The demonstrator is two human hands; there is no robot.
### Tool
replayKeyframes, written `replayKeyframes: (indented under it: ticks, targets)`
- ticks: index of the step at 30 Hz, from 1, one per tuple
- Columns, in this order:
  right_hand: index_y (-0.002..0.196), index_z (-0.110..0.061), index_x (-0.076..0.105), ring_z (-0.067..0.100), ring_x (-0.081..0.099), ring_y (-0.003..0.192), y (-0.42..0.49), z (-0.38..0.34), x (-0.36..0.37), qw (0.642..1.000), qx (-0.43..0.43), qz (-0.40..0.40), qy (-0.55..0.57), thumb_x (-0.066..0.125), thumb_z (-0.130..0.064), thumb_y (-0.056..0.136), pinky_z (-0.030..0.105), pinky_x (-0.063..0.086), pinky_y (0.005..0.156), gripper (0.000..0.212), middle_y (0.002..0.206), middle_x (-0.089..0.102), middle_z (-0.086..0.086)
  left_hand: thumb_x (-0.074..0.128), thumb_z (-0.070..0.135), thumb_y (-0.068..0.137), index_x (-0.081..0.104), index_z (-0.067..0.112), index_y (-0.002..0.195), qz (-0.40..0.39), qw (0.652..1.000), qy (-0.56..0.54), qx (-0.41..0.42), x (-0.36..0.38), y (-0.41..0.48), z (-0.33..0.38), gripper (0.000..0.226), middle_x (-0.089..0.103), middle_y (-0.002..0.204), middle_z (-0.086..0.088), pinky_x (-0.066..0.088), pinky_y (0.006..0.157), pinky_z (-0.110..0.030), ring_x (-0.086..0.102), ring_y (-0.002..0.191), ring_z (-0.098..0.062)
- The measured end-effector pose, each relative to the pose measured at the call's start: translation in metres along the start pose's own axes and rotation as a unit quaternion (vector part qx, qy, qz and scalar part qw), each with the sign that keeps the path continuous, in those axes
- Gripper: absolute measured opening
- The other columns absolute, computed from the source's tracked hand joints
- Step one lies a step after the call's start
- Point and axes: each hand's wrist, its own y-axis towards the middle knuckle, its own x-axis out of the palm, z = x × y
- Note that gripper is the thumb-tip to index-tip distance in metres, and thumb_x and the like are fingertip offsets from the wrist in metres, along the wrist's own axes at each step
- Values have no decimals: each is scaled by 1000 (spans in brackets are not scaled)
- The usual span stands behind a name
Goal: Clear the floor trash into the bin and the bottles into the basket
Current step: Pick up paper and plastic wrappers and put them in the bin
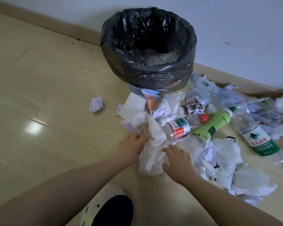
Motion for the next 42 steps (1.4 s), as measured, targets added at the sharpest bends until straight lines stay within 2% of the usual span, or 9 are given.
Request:
replayKeyframes:
  ticks: [10,16,20,23,26,29,32,37,42]
  targets:
    - [125,-17,51,19,51,117,14,49,-64,988,15,-130,84,48,-30,95,28,41,98,33,128,55,3,52,4,85,60,17,117,-141,988,-54,25,-78,13,18,35,57,96,-1,33,62,-10,48,84,-11]
    - [119,-14,56,19,54,111,9,71,-93,986,47,-81,139,49,-28,95,24,41,88,29,121,59,3,46,-3,88,62,18,115,-274,961,36,0,-166,52,82,38,52,91,-1,50,55,-22,53,69,-14]
    - [106,-13,61,16,57,76,10,93,-99,964,110,-42,238,52,-20,93,21,46,66,18,97,62,6,55,3,89,62,18,114,-328,940,97,20,-201,82,147,30,60,94,-7,50,53,-24,57,59,-15]
    - [98,-7,63,17,56,68,13,110,-101,954,141,-16,263,49,-18,91,20,44,58,19,88,63,8,54,2,90,62,18,113,-281,957,62,35,-206,94,183,30,60,86,-4,48,55,-24,54,58,-16]
    - [97,-6,64,12,53,58,13,124,-106,914,185,18,360,48,-13,93,16,42,50,18,77,61,5,52,1,91,62,15,118,-183,971,-149,29,-178,103,196,32,62,106,-11,49,61,-27,58,74,-23]
    - [103,-5,61,17,51,56,14,135,-107,840,238,76,481,37,0,93,24,40,53,26,72,58,9,54,-2,90,57,13,124,-87,933,-350,3,-147,105,193,38,60,111,-15,46,58,-24,55,86,-21]
    - [109,-5,57,17,50,58,13,142,-107,779,271,141,547,33,2,93,27,41,56,30,78,57,10,60,-4,85,57,14,120,-2,901,-430,-46,-135,108,182,40,62,94,-3,45,57,-22,54,73,-15]
    - [125,-17,52,23,58,87,3,163,-98,857,281,209,378,42,-8,91,30,48,69,37,123,53,10,54,-3,86,57,17,115,28,889,-443,-118,-115,105,161,35,56,91,0,46,67,-31,53,73,-18]
    - [127,-18,53,30,48,117,-17,200,-98,879,340,227,247,47,-14,89,40,45,95,38,134,47,12,44,-6,91,67,18,89,-36,926,-373,-48,-98,92,172,33,59,106,-3,38,49,-17,43,56,-10]
